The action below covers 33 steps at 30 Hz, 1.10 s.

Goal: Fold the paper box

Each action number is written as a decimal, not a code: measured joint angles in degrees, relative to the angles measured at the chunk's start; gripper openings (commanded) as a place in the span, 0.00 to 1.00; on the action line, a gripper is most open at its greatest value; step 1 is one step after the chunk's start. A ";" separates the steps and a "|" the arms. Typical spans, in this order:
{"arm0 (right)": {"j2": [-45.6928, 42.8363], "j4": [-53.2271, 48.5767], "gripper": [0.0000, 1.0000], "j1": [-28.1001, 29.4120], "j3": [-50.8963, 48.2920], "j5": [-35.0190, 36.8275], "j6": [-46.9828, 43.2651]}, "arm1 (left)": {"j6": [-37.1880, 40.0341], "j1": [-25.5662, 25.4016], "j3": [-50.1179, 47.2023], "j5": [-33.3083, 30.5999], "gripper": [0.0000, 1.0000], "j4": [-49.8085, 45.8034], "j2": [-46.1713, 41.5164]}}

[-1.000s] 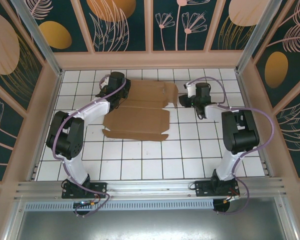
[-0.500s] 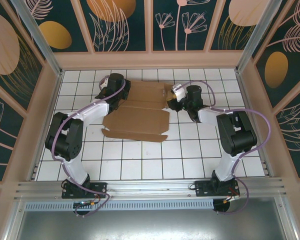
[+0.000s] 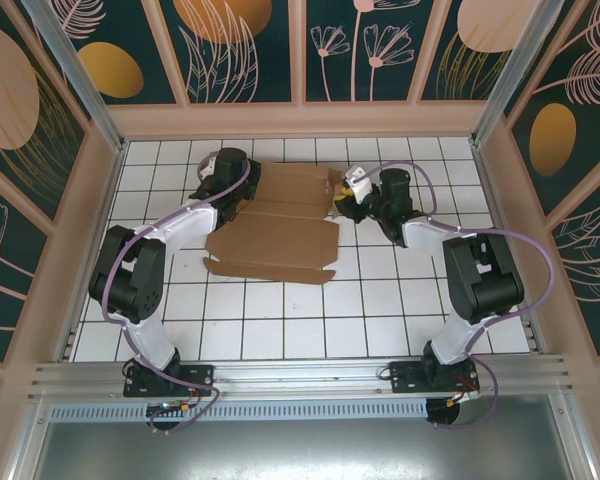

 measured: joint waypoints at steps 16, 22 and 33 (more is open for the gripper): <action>0.72 3.52 0.36 -7.32 1.36 1.97 -0.79 | 0.35 0.04 -0.31 0.22 0.00 0.07 -0.24; 4.92 -0.28 0.44 -5.05 3.87 1.84 -3.19 | 0.37 0.07 -0.31 0.24 0.00 0.07 -0.26; 4.92 -1.90 0.44 -0.90 5.73 -4.87 -4.07 | 1.01 0.33 -0.63 1.53 0.00 0.74 -0.26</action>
